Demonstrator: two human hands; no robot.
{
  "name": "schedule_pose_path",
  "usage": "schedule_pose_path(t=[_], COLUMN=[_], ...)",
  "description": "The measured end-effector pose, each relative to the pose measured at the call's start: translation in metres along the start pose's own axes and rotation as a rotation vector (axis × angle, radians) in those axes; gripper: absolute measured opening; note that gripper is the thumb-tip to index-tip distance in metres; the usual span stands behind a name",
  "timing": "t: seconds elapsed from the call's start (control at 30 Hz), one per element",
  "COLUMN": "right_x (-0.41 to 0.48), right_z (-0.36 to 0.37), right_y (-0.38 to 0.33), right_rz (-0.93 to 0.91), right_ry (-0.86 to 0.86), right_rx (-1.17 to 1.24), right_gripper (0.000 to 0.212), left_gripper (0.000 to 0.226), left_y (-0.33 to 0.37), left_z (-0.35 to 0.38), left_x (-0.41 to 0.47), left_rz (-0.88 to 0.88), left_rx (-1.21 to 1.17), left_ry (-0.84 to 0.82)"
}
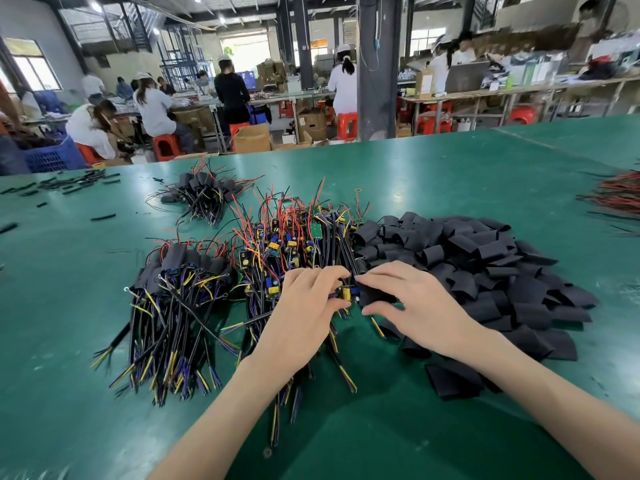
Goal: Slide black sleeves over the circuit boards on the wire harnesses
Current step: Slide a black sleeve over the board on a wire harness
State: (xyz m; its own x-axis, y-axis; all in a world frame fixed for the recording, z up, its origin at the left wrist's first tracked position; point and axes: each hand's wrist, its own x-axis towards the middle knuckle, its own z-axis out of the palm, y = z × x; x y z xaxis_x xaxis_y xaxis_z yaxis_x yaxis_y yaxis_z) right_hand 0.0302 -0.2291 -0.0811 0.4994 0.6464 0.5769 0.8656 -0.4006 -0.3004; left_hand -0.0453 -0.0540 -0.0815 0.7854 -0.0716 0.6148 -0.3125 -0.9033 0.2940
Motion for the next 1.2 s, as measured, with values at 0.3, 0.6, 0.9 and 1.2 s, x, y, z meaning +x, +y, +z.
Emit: schedule_pose_path(t=[0.3, 0.6, 0.9, 1.2], right_x=[0.002, 0.001, -0.002, -0.002], right_z=[-0.001, -0.001, 0.0, 0.003], right_y=[-0.003, -0.001, -0.002, -0.007], right_rz=[0.061, 0.052, 0.05, 0.026], right_ry=[-0.069, 0.051, 0.01, 0.024], right_rx=[0.091, 0.093, 0.068, 0.032], right_gripper=[0.042, 0.034, 0.037, 0.036], left_gripper=[0.037, 0.033, 0.01, 0.01], left_y=[-0.001, -0.01, -0.013, -0.004], left_z=[-0.001, -0.002, 0.0, 0.003], left_x=[0.0, 0.002, 0.0, -0.001], left_rz=[-0.003, -0.033, 0.026, 0.01], left_rx=[-0.026, 0.03, 0.048, 0.003], left_ry=[-0.097, 0.116, 0.148, 0.107])
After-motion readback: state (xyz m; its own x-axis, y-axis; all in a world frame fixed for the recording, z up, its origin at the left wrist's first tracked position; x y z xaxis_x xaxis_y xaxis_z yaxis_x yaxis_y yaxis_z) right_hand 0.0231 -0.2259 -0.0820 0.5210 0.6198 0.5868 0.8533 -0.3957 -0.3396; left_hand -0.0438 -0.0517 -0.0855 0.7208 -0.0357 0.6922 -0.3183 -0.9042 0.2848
